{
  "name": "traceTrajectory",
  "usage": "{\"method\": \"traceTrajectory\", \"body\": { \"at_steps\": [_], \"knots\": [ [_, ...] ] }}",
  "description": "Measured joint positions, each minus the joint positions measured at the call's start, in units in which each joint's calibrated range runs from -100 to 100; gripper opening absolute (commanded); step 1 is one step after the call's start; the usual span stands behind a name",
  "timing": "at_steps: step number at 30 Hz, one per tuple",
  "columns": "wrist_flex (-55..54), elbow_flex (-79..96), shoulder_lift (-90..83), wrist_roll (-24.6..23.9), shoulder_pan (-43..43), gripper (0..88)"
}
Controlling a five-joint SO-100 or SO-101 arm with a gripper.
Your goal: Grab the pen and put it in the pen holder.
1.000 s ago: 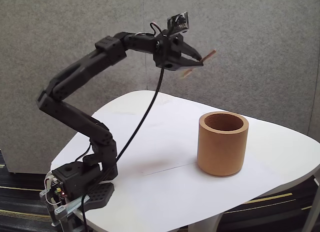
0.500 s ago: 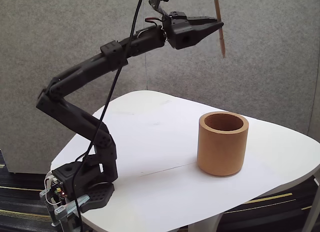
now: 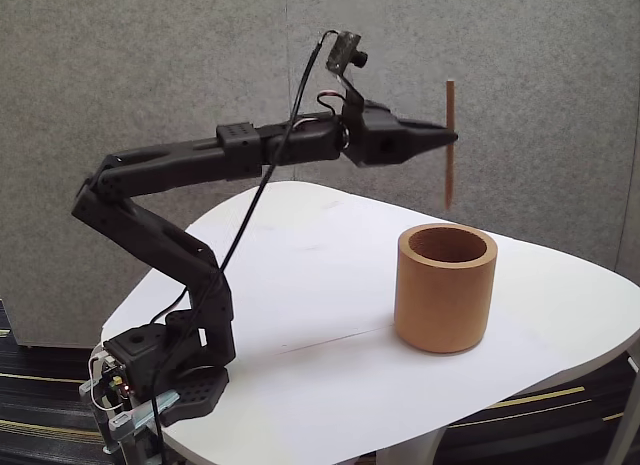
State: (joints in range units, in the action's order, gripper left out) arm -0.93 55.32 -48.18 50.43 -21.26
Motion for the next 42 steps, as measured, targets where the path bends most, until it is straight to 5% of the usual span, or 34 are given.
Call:
{"method": "traceTrajectory", "body": {
  "at_steps": [28, 36, 42],
  "knots": [
    [-0.2, 25.5, -0.6, 0.3, -1.9, 0.9],
    [-0.2, 24.5, -0.6, 0.2, -1.8, 29.0],
    [-0.2, 22.2, -0.5, 0.1, -2.0, 32.0]
  ]
}}
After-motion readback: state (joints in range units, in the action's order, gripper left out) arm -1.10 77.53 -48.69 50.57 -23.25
